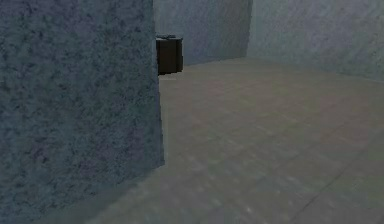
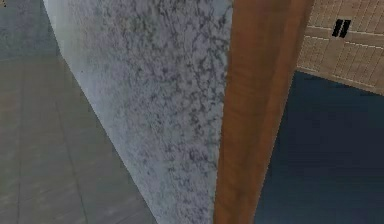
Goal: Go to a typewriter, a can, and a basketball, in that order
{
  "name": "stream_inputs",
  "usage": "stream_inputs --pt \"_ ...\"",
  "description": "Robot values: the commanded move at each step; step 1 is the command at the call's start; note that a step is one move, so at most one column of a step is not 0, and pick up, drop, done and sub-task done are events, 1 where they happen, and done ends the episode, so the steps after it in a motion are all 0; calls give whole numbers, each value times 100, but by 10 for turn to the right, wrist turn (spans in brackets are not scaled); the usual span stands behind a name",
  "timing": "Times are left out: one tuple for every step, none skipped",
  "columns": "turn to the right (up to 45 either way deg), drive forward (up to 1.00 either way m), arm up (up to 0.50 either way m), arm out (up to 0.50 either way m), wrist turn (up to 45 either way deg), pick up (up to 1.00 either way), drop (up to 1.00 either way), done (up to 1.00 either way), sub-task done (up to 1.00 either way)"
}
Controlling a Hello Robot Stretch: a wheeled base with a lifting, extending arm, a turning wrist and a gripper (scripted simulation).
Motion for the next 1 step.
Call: stream_inputs --pt "0 100 0 0 0 0 0 0 0"
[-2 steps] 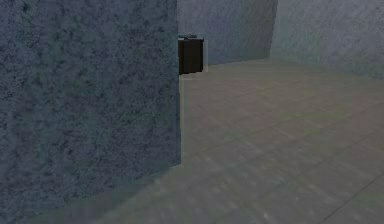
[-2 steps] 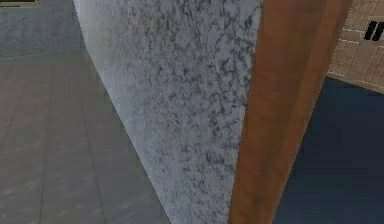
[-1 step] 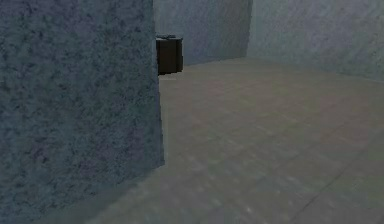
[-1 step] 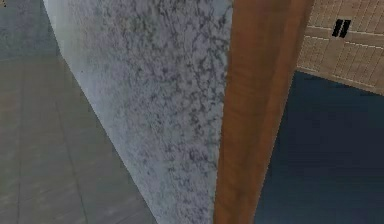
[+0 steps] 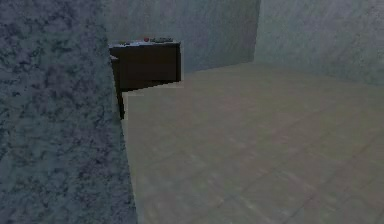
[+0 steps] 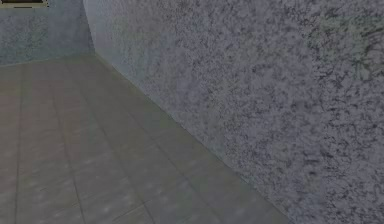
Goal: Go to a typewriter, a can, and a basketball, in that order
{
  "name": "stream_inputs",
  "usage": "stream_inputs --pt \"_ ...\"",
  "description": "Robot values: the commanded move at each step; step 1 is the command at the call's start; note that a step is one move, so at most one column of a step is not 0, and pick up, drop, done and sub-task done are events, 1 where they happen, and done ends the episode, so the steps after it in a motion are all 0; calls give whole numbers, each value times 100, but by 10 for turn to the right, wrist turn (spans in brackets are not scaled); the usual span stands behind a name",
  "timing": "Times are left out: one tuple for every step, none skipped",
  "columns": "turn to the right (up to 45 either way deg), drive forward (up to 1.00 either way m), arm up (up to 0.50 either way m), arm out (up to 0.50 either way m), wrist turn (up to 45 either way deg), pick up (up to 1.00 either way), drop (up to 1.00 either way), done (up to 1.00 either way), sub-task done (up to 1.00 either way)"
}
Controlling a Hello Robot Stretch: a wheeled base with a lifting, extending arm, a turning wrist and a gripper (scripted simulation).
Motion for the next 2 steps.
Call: stream_inputs --pt "30 0 0 0 0 0 0 0 0" --pt "0 90 0 0 0 0 0 0 0"
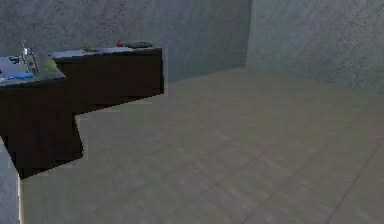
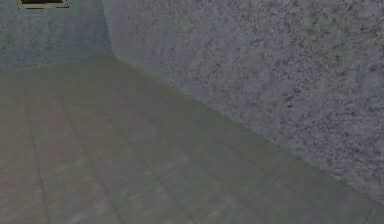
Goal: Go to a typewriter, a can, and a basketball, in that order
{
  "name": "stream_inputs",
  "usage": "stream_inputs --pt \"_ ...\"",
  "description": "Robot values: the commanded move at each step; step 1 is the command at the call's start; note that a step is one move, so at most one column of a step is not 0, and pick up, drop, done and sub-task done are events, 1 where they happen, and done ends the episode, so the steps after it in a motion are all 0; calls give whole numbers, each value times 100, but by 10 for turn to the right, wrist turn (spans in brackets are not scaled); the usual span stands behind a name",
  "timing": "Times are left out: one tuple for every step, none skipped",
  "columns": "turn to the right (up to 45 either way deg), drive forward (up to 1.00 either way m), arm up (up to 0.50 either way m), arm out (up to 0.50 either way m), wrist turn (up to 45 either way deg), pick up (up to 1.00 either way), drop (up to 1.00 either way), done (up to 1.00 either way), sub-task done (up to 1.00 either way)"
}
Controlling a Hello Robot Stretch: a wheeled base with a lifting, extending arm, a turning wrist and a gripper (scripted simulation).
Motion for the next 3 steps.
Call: stream_inputs --pt "390 0 0 0 0 0 0 0 0" --pt "30 0 0 0 0 0 0 0 0" --pt "0 5 0 0 0 0 0 0 0"
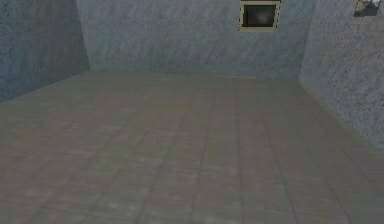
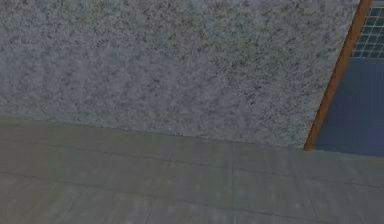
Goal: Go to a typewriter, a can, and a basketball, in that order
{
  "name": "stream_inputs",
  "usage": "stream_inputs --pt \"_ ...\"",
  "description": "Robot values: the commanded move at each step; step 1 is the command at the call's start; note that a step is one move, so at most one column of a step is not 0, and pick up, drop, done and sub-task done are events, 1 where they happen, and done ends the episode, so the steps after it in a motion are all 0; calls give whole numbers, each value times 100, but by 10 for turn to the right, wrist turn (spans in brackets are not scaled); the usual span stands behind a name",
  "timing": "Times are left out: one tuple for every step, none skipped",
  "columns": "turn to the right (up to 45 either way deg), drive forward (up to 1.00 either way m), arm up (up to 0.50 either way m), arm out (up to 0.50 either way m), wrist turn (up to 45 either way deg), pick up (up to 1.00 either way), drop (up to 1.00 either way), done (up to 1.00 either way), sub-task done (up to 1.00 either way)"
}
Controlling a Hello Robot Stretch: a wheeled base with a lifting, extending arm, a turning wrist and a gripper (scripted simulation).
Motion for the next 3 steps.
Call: stream_inputs --pt "-450 0 0 0 0 0 0 0 0" --pt "-180 0 0 0 0 0 0 0 0" --pt "0 100 0 0 0 0 0 0 0"
